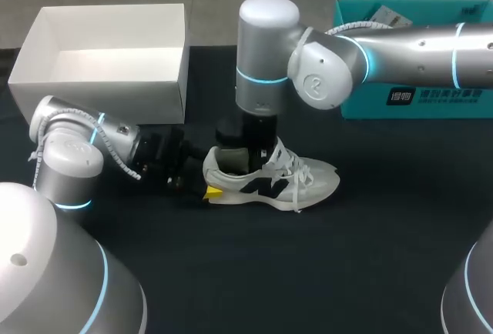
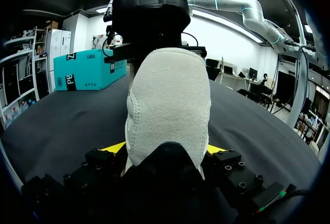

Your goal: Take the shoe out of the shoebox, open the shoe tongue, remove and reinsert the insole, then place the shoe into the shoebox

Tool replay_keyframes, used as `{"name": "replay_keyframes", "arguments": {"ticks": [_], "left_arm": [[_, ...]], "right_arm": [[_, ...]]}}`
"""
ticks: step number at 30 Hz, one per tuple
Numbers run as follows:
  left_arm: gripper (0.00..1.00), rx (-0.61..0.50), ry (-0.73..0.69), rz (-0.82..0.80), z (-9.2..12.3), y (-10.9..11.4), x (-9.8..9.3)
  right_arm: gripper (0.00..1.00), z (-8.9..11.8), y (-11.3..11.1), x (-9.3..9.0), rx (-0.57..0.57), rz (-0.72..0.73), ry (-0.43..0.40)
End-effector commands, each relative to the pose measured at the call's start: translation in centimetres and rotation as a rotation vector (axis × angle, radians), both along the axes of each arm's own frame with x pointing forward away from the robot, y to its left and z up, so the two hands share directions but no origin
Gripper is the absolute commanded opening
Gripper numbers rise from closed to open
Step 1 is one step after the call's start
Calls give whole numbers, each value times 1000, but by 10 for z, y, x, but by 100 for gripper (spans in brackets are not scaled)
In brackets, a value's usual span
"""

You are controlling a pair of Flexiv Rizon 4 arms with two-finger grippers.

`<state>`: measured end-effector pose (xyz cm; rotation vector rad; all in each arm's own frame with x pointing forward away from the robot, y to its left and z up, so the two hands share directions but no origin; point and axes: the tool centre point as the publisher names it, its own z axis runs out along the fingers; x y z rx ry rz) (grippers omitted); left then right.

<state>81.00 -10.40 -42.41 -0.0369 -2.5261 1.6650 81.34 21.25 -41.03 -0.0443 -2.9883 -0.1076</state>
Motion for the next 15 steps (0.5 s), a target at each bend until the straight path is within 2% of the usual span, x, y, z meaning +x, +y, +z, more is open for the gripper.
{"name": "replay_keyframes", "arguments": {"ticks": [1, 8, 15], "left_arm": [[0, 3, 1, 3, 1, 1, 1], [0, 3, 1, 3, 1, 1, 1], [0, 3, 1, 3, 1, 1, 1]], "right_arm": [[0, 11, -7, -9, -8, -7, -38], [0, 32, -11, -5, -40, -7, -81], [0, 44, -16, -2, -56, -21, -129]]}}
